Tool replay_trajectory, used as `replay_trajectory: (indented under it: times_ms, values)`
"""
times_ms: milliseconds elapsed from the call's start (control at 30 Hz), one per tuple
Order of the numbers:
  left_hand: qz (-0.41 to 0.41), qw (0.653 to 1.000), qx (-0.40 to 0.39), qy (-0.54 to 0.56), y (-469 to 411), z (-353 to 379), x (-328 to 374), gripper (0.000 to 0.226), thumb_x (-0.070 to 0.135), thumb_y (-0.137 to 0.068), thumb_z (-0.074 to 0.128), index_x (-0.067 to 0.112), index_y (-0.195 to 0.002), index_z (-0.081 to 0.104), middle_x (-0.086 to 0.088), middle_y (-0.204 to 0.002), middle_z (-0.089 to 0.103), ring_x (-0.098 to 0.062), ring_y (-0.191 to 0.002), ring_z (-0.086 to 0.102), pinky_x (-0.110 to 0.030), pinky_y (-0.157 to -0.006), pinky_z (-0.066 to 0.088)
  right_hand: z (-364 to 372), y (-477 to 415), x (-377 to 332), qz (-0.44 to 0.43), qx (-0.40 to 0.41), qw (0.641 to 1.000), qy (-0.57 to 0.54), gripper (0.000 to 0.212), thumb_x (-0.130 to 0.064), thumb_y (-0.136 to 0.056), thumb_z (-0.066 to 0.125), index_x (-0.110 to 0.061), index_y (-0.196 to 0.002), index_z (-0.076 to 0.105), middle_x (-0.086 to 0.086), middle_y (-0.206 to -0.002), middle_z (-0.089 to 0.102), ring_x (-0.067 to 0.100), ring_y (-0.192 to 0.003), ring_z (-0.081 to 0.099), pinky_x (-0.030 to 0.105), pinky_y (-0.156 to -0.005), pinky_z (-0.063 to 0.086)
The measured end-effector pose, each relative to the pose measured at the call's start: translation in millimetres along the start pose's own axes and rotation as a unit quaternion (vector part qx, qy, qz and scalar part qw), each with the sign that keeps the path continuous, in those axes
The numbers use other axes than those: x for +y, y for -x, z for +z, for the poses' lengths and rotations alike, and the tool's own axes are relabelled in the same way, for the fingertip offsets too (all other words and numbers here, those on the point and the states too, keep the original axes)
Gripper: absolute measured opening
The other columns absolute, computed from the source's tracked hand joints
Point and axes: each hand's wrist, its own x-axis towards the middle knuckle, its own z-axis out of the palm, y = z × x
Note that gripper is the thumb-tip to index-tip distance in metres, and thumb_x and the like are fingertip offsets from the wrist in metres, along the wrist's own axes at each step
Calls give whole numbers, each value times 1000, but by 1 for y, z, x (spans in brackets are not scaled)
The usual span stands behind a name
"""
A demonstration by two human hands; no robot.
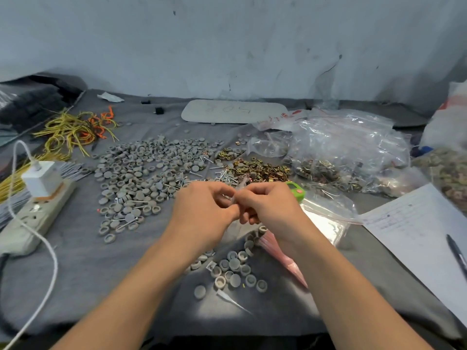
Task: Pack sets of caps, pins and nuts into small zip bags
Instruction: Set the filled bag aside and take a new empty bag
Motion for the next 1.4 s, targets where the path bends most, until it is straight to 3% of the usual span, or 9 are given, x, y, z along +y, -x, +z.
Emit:
replay_trajectory:
  times_ms: [200,267,400,567,667,833,1000,1167,1400]
  values:
    - [-81,982,-105,134,0,2,1,29,0,-95,60,18,-93,82,-2,-82,80,-21,-84,77,-35,-72,64,-1,4,1,-35,51,993,99,16,-9,-85,72,-14,-72,81,5,-67,75,21,-63,67,40,-66,58]
    - [-97,978,-116,141,-1,4,0,29,-2,-95,60,15,-91,82,-5,-81,79,-20,-76,76,-34,-70,62,-2,5,1,-36,56,991,118,14,-11,-81,76,-16,-69,80,1,-66,75,24,-71,72,46,-74,61]
    - [-96,993,-55,45,-4,7,-6,29,2,-87,69,21,-71,82,-1,-56,70,-13,-49,59,-31,-59,52,-2,8,-1,-41,52,988,140,13,-20,-80,82,-17,-68,78,0,-65,74,22,-70,73,46,-72,62]
    - [-108,993,-32,21,-2,8,1,27,16,-82,79,35,-62,79,3,-60,73,-16,-63,73,-37,-68,63,-4,7,-1,-41,49,991,120,15,-18,-83,77,-15,-68,78,3,-64,73,22,-61,67,41,-61,58]
    - [-111,994,4,11,0,8,7,32,22,-74,81,48,-58,73,11,-54,69,-7,-56,69,-26,-56,53,-4,8,-1,-45,16,995,88,19,-15,-86,72,-12,-68,79,3,-59,71,11,-53,61,22,-51,47]
    - [-125,989,74,27,1,11,14,25,30,-67,83,50,-57,71,18,-49,64,-3,-53,65,-18,-49,40,-4,2,-1,-31,-23,999,23,22,-11,-93,66,-9,-77,80,12,-67,73,19,-60,68,26,-56,51]
    - [-109,992,30,60,-1,12,11,21,24,-66,86,39,-58,74,14,-52,66,0,-48,57,-20,-53,39,-3,0,-1,-4,-30,999,-39,32,0,-95,60,-7,-70,78,18,-66,71,23,-52,66,27,-49,53]
    - [-113,955,-96,259,-1,5,11,31,-13,-74,76,9,-59,61,-6,-58,64,-5,-46,54,-13,-46,40,-7,1,-1,-22,-14,997,71,34,-5,-90,57,-13,-62,75,22,-66,71,25,-55,60,32,-54,43]
    - [-204,915,-123,325,-3,2,4,34,-5,-79,64,17,-56,52,3,-45,41,-10,-42,31,-20,-40,25,-3,7,-3,-65,34,982,176,36,-12,-89,59,-17,-59,77,1,-57,71,11,-47,55,25,-53,45]
